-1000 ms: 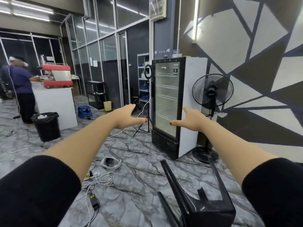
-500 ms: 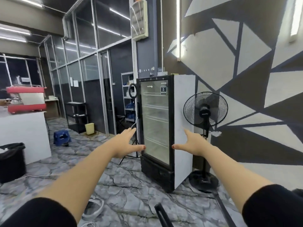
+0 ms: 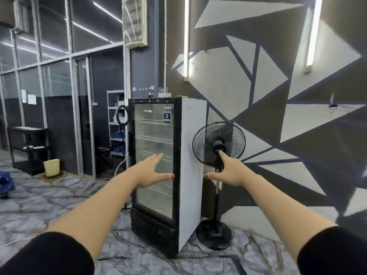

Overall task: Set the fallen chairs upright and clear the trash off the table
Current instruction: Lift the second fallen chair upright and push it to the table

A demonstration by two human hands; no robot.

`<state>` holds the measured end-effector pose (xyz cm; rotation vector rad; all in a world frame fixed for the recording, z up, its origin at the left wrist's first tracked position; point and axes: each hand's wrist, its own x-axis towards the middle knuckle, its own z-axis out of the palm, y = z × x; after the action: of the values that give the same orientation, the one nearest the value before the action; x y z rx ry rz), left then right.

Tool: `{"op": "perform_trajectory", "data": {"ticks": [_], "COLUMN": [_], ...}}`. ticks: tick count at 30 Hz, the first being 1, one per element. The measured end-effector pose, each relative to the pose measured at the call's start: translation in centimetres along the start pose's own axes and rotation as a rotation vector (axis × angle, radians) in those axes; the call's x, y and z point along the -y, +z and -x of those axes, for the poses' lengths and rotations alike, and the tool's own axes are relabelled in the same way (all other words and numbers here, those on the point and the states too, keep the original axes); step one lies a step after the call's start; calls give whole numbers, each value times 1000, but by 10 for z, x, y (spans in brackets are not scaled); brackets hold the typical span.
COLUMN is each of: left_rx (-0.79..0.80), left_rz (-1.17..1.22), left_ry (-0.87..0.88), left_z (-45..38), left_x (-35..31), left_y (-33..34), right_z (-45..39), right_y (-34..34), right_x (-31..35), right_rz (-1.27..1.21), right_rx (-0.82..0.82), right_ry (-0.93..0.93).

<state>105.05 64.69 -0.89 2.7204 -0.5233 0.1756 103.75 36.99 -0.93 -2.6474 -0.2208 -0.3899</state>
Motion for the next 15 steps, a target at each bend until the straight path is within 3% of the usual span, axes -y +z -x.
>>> {"op": "perform_trajectory", "data": {"ticks": [8, 15], "left_rx": [39, 158], "left_rz": [47, 92], "left_ry": [295, 499], "left_z": [-119, -193], "left_x": [-11, -22], "left_y": [8, 33], "right_z": [-30, -21], "right_y": [-14, -14], "right_x": [-36, -53], "right_rz": [65, 162], "right_rx": [-164, -205], "right_ry": [214, 487]}}
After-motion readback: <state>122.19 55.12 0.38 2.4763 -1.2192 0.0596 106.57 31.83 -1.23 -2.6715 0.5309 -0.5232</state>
